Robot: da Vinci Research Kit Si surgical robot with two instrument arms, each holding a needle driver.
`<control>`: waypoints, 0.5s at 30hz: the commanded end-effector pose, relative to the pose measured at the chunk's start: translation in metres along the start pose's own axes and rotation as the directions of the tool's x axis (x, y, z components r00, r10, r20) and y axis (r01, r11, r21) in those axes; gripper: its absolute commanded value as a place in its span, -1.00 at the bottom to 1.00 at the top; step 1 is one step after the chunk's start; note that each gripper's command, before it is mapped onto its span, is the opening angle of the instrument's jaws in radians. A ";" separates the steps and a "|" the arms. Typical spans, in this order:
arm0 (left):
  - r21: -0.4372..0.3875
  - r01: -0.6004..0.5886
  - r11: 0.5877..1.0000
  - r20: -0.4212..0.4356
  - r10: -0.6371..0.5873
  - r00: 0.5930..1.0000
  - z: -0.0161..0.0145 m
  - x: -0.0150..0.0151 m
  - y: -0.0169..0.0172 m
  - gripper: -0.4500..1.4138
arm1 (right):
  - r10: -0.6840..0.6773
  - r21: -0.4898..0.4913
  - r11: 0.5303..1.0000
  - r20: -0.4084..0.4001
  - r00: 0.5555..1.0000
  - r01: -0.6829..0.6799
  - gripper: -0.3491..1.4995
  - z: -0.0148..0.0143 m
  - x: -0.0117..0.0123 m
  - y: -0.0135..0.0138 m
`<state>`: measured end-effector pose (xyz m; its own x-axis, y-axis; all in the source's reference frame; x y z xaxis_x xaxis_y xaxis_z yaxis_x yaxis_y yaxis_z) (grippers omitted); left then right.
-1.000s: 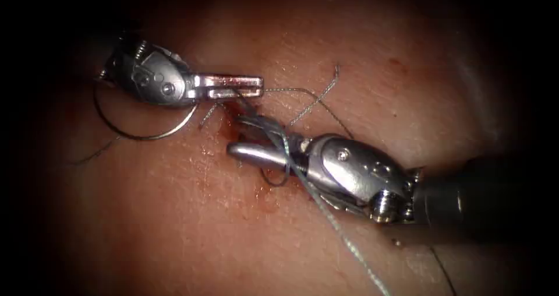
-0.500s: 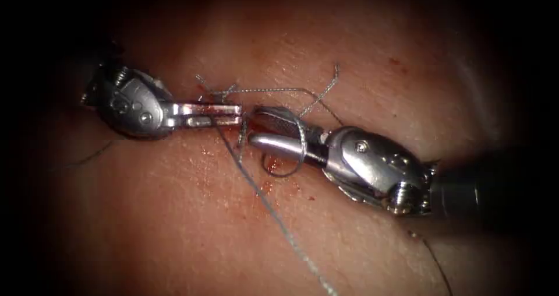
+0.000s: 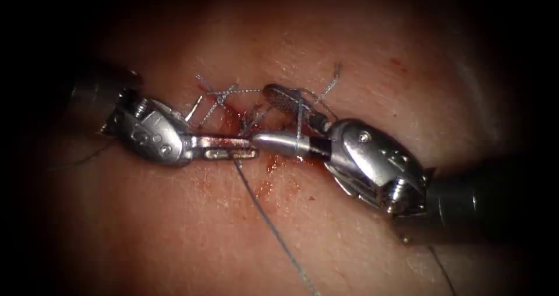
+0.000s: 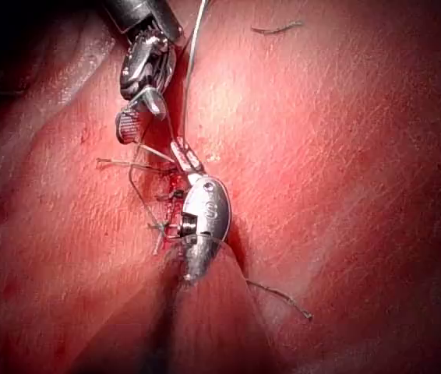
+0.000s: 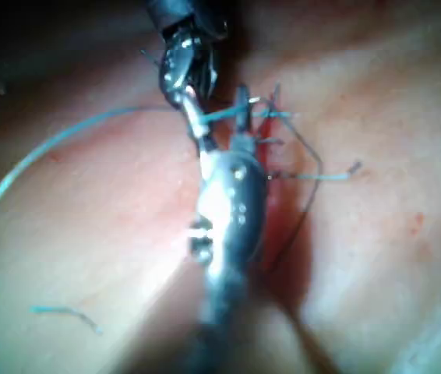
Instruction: Wound Closure
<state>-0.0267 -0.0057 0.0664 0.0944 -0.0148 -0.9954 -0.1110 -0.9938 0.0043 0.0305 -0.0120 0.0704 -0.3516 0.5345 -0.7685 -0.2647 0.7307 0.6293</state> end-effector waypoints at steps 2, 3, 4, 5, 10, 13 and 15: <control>0.000 0.000 1.000 -0.004 0.000 1.000 0.0006 -0.0007 0.0004 -1.00 | 0.021 -0.005 1.000 -0.002 1.000 -0.021 0.25 0.0005 -0.0009 -0.0006; -0.001 -0.001 1.000 -0.005 0.001 1.000 0.0008 -0.0008 0.0005 -1.00 | 0.024 -0.016 1.000 -0.003 1.000 -0.024 0.34 0.0006 -0.0010 -0.0007; 0.000 -0.001 1.000 -0.004 0.001 1.000 0.0009 -0.0008 0.0005 -1.00 | 0.022 -0.022 1.000 -0.003 1.000 -0.022 0.38 0.0007 -0.0010 -0.0008; -0.003 -0.002 1.000 -0.007 0.002 1.000 0.0012 -0.0009 0.0005 -1.00 | 0.020 -0.027 0.999 -0.003 1.000 -0.020 0.38 0.0007 -0.0011 -0.0008; -0.013 -0.003 1.000 -0.009 0.003 1.000 0.0023 -0.0010 0.0007 -1.00 | 0.023 -0.082 0.996 -0.004 1.000 -0.024 0.40 0.0003 -0.0012 -0.0006; -0.021 -0.005 1.000 -0.012 0.004 1.000 0.0030 -0.0010 0.0010 -1.00 | 0.028 -0.134 0.991 -0.007 1.000 -0.028 0.40 -0.0001 -0.0014 -0.0002; -0.026 -0.005 1.000 -0.012 0.004 1.000 0.0033 -0.0009 0.0013 -1.00 | 0.036 -0.174 0.984 0.007 0.999 -0.034 0.40 -0.0006 -0.0016 0.0001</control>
<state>-0.0299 -0.0065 0.0663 0.1038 -0.0209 -0.9944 -0.0818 -0.9966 0.0124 0.0301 -0.0124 0.0713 -0.3531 0.5625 -0.7476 -0.4103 0.6251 0.6640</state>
